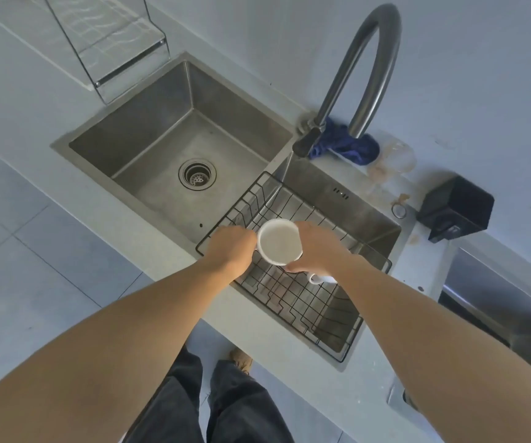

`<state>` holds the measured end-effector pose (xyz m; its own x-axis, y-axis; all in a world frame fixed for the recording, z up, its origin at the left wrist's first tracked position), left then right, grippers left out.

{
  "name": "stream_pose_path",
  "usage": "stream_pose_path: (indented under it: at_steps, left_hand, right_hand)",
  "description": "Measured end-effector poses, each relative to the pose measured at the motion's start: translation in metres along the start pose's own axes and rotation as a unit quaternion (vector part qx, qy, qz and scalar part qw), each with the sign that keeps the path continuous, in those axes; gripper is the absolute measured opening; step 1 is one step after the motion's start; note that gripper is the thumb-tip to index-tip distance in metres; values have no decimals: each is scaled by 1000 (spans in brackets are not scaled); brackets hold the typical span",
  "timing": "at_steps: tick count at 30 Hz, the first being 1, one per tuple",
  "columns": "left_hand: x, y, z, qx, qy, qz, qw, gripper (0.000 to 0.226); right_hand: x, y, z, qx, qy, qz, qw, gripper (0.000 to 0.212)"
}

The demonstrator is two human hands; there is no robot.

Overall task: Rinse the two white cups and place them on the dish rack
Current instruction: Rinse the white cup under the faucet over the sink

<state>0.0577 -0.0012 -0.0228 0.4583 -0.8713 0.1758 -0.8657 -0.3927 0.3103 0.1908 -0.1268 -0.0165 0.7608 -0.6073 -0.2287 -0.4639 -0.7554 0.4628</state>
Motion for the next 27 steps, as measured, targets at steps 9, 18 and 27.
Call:
stream_pose_path:
  at_steps: [9,18,27]
  left_hand:
    - [-27,17,-92,77,-38,-31,996,17]
    - [-153,56,-165,117,-45,-131,983,17]
    - [-347,90,-196,172,-41,-169,970,18]
  right_hand:
    - [-57,-1,-99,38,22,-62,997,91]
    - [-203,-46,-164,46,27,-154,987,92]
    - [-388,-127,-168,41,-2,-200,979,89]
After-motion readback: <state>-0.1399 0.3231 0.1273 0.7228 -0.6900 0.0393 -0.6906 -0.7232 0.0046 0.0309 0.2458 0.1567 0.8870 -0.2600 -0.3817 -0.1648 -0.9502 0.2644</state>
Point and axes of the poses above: each hand's wrist, its own y-axis away from the middle knuckle, its own z-axis out of the palm, x = y × z, the point moved 5 cm from there along -y, towards the middle knuckle
